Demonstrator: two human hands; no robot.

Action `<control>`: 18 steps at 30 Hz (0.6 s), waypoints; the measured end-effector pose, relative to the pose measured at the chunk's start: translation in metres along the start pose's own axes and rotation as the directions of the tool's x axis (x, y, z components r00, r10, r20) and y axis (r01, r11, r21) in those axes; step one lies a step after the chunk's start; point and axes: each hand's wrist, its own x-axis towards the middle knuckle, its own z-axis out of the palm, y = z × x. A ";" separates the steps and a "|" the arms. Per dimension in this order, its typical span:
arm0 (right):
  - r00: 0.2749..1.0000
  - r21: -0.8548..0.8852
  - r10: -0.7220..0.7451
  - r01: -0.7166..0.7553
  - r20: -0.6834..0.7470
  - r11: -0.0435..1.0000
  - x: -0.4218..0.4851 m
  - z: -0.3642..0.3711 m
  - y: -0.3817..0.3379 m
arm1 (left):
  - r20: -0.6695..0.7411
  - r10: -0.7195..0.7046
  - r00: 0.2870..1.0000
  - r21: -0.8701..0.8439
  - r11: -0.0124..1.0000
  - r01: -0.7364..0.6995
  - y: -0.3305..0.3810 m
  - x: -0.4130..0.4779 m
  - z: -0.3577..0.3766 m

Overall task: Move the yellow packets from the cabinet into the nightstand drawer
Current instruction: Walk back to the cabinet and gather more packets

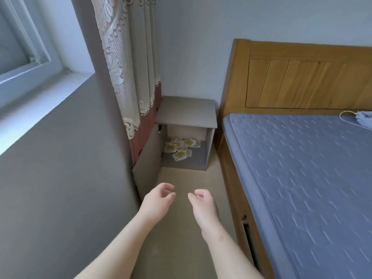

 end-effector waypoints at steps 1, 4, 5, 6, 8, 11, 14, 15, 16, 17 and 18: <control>1.000 0.006 0.007 -0.007 -0.009 1.000 0.019 0.003 -0.011 | -0.002 0.006 1.000 0.014 1.000 -0.006 0.008 0.023 -0.004; 0.998 0.031 0.043 -0.042 -0.037 0.999 0.072 0.008 -0.032 | 0.028 0.007 1.000 0.052 0.999 -0.008 0.027 0.084 -0.006; 0.997 0.042 0.054 -0.052 -0.046 0.998 0.091 0.008 -0.038 | 0.044 0.007 0.999 0.061 0.998 -0.010 0.034 0.105 -0.003; 0.996 0.044 0.066 -0.063 -0.053 0.997 0.108 0.008 -0.042 | 0.056 0.006 0.998 0.072 0.997 -0.010 0.040 0.123 -0.001; 0.997 0.037 0.068 -0.066 -0.046 0.997 0.148 0.007 -0.054 | 0.065 0.001 0.998 0.082 0.997 -0.006 0.052 0.163 0.005; 0.999 0.002 0.044 -0.044 -0.023 0.999 0.213 0.001 -0.076 | 0.040 0.001 0.999 0.072 0.997 -0.004 0.069 0.224 0.015; 1.000 -0.042 0.017 -0.017 0.011 0.999 0.279 -0.011 -0.102 | 0.014 -0.028 1.000 0.054 0.998 0.027 0.089 0.284 0.028; 1.000 -0.061 0.020 -0.019 0.021 0.998 0.301 -0.015 -0.109 | 0.012 -0.046 0.999 0.047 0.998 0.045 0.096 0.304 0.032; 0.999 -0.085 0.024 -0.022 0.027 0.996 0.320 -0.018 -0.115 | 0.007 -0.064 0.998 0.041 0.997 0.064 0.103 0.320 0.036; 0.999 -0.107 0.024 -0.020 0.032 0.994 0.342 -0.019 -0.120 | -0.004 -0.080 0.997 0.025 0.997 0.080 0.108 0.339 0.039; 0.999 -0.129 0.027 -0.022 0.036 0.991 0.361 -0.020 -0.125 | -0.012 -0.093 0.996 0.013 0.996 0.093 0.111 0.356 0.042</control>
